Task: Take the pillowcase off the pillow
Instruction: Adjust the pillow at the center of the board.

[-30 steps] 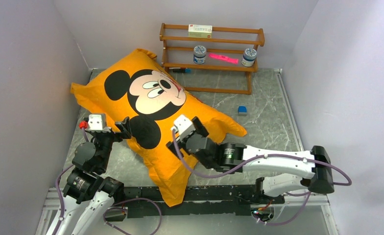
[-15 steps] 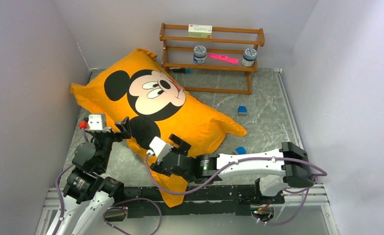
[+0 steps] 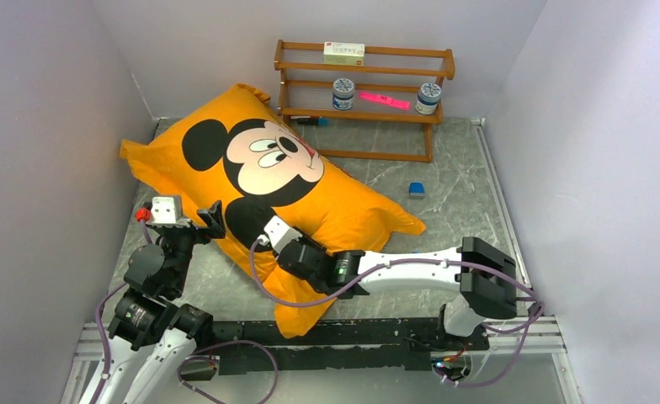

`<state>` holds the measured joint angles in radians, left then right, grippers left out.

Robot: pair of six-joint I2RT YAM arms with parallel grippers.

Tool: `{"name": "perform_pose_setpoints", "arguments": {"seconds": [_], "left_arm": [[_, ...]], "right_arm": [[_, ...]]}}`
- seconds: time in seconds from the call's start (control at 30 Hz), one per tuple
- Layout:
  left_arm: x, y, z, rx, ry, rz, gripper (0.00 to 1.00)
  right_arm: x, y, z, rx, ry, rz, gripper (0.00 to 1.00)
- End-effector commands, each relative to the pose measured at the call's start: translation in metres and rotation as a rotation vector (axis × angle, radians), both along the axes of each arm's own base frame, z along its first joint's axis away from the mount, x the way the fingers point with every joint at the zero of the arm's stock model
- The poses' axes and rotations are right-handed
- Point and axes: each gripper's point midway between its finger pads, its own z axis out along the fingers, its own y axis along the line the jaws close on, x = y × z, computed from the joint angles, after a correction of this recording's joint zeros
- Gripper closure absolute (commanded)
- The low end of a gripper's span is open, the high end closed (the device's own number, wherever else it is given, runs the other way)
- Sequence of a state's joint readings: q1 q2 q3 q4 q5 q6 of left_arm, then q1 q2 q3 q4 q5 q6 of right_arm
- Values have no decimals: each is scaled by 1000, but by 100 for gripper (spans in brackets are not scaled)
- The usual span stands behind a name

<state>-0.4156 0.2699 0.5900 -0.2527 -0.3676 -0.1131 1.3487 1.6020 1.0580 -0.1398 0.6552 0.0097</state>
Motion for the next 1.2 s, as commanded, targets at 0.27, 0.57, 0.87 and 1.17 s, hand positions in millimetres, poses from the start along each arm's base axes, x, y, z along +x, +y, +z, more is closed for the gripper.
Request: {"name": "perform_pose_setpoints", "arguments": {"seconds": [0.27,0.57,0.87,1.17], "left_arm": [[1,1,7,-4,-23,10,3],[2,1,6,-3,-18,11,3],[4,-1,4,-2,-7,7,3],[8,-3,0,-51,42,15,3]], "right_arm": [[61,-99,2,-154,-91,-254,100],[83,-186,34,-139,-143,-525,100],[73,-240,54,-46,-123,-705,100],[67,-273,65,78,-89,-804,100]]}}
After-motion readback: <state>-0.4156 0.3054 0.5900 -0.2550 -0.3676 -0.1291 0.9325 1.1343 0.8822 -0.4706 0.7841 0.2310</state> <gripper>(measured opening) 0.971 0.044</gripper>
